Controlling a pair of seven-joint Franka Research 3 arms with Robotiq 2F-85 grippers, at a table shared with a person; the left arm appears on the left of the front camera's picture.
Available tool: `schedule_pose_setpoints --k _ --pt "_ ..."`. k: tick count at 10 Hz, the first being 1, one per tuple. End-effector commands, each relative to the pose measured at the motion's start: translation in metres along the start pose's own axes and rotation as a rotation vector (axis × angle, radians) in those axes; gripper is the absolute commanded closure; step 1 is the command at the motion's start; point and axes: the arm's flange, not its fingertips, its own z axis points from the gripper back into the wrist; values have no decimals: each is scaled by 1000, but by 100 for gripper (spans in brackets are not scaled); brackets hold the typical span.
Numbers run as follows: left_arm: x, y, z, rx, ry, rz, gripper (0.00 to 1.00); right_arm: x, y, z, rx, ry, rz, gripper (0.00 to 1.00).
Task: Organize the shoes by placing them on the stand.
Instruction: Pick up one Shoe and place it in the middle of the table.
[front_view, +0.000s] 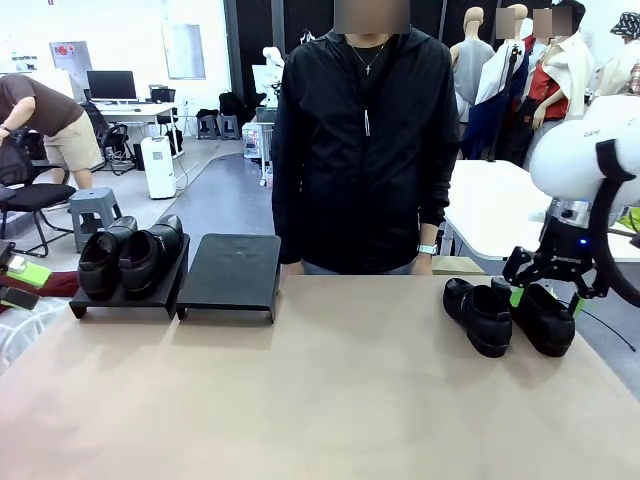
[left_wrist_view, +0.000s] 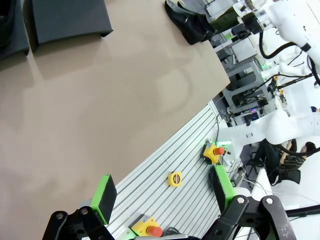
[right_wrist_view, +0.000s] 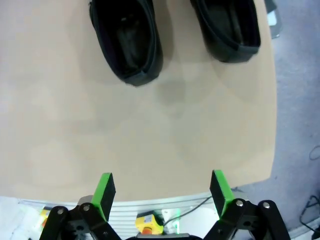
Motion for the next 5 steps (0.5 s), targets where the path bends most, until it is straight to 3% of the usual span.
schedule_pose_setpoints --k 1,5 --pt "-1 1 2 4 11 -6 0 30 14 16 -36 9 -9 0" --pt "-1 1 2 4 11 -6 0 115 22 -2 -72 94 -19 0"
